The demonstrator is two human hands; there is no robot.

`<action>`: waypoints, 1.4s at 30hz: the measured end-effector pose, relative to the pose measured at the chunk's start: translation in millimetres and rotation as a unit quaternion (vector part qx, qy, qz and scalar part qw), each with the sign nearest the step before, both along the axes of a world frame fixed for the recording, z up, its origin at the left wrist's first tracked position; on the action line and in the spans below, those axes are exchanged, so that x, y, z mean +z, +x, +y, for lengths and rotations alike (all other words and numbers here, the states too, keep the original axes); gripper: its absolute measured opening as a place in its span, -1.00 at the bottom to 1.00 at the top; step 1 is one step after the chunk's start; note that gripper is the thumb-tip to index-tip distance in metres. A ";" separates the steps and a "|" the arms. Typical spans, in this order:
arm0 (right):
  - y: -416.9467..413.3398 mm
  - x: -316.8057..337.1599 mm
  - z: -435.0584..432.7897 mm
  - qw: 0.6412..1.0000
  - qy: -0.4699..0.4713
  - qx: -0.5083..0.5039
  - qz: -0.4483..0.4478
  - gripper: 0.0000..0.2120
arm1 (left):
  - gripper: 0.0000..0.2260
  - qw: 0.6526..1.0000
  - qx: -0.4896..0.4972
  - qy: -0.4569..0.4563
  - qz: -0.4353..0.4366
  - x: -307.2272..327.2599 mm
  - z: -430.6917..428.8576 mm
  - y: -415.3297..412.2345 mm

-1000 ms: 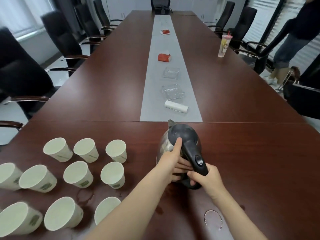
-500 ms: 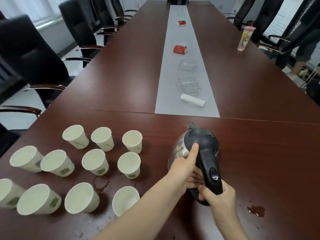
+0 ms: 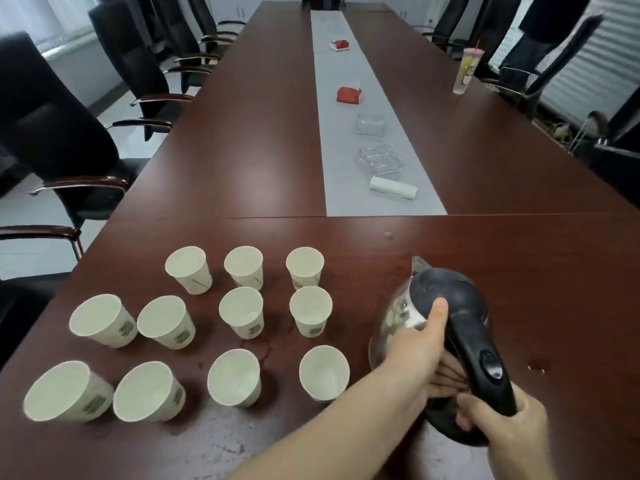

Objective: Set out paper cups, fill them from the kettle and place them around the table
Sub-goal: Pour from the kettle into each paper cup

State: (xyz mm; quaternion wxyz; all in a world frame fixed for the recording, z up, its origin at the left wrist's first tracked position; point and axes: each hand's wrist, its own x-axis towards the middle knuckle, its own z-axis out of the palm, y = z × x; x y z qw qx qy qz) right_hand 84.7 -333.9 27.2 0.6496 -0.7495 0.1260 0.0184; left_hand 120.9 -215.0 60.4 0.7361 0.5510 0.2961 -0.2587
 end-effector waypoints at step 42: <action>-144.6 44.7 16.8 0.984 -0.031 0.163 0.058 -0.86 | -0.22 0.992 0.080 -0.094 0.034 21.1 27.8 -175.1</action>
